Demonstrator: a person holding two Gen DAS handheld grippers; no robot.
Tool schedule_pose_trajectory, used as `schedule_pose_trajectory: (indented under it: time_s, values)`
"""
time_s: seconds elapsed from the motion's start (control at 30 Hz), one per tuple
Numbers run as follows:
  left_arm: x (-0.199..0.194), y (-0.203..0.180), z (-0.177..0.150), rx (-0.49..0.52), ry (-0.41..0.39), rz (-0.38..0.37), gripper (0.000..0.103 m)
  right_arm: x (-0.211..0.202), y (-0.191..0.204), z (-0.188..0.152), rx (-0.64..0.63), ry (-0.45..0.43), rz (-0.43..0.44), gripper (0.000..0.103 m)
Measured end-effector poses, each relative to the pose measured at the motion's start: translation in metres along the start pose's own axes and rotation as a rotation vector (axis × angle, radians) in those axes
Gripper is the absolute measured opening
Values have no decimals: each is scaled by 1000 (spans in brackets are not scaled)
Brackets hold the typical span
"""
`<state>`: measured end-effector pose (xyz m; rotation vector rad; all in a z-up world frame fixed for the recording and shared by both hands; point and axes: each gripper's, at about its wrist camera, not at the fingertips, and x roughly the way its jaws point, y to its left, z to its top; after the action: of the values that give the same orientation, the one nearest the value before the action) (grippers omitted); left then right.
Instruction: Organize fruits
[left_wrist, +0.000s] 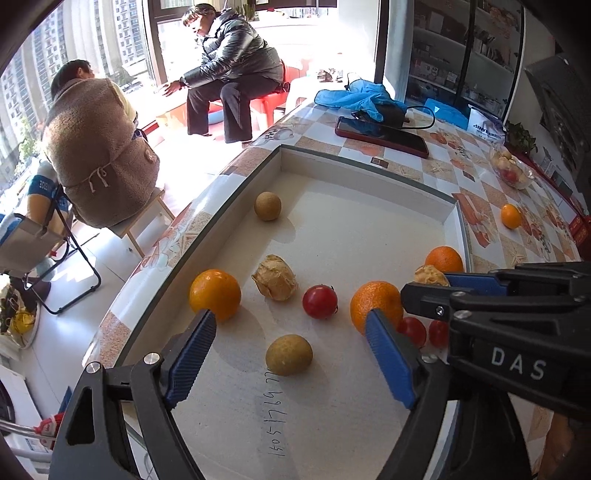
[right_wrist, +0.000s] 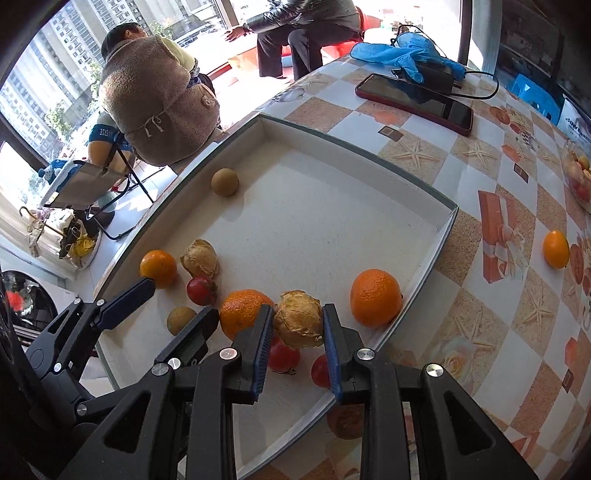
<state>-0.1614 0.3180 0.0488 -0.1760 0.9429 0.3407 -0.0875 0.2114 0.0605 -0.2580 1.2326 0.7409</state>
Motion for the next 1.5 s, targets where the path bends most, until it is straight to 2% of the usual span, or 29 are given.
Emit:
schedule_pose_trajectory:
  time_s: [0.03,0.07,0.1,0.17,0.2,0.27,0.33,0.4,0.47,0.53,0.63,0.87,1.5]
  values:
    - [-1,1,0,-5,3,-8,86,0,-1,0,3,1,2,30]
    - [-2,2,0,-10,3,-14,86,-1,-2,0,4,-2,2,43]
    - [-4,3,0,-14,-4,-18,87,-3,-2,-1,4,-10,3,65]
    - [-9,5,-1,-18,-22,-15,96,-9,0,-2,-2,-30,5,82]
    - [-11,5,-1,-20,-27,-8,102,-12,2,-1,-11,-39,-6,82]
    - [-15,6,-1,-23,-35,-32,103,-18,5,-2,-36,-51,-46,82]
    - [-18,7,-3,-29,-40,-52,103,-23,6,-2,-47,-53,-50,83]
    - [-22,9,-4,-40,-50,-66,103,-27,3,-3,-40,-64,-96,103]
    - [-24,11,-7,-57,-32,-72,103,-34,-1,-5,-31,-90,-82,103]
    - [-23,11,-8,-56,-11,-60,103,-34,-4,-7,-22,-57,-73,103]
    - [-21,7,-11,-41,15,-9,103,-34,-5,-13,-23,-44,-123,103]
    - [-24,-2,-18,-3,13,57,103,-32,-13,-21,-10,-2,-124,103]
    - [-24,-13,-21,51,39,53,103,-33,-8,-25,-40,10,-150,103]
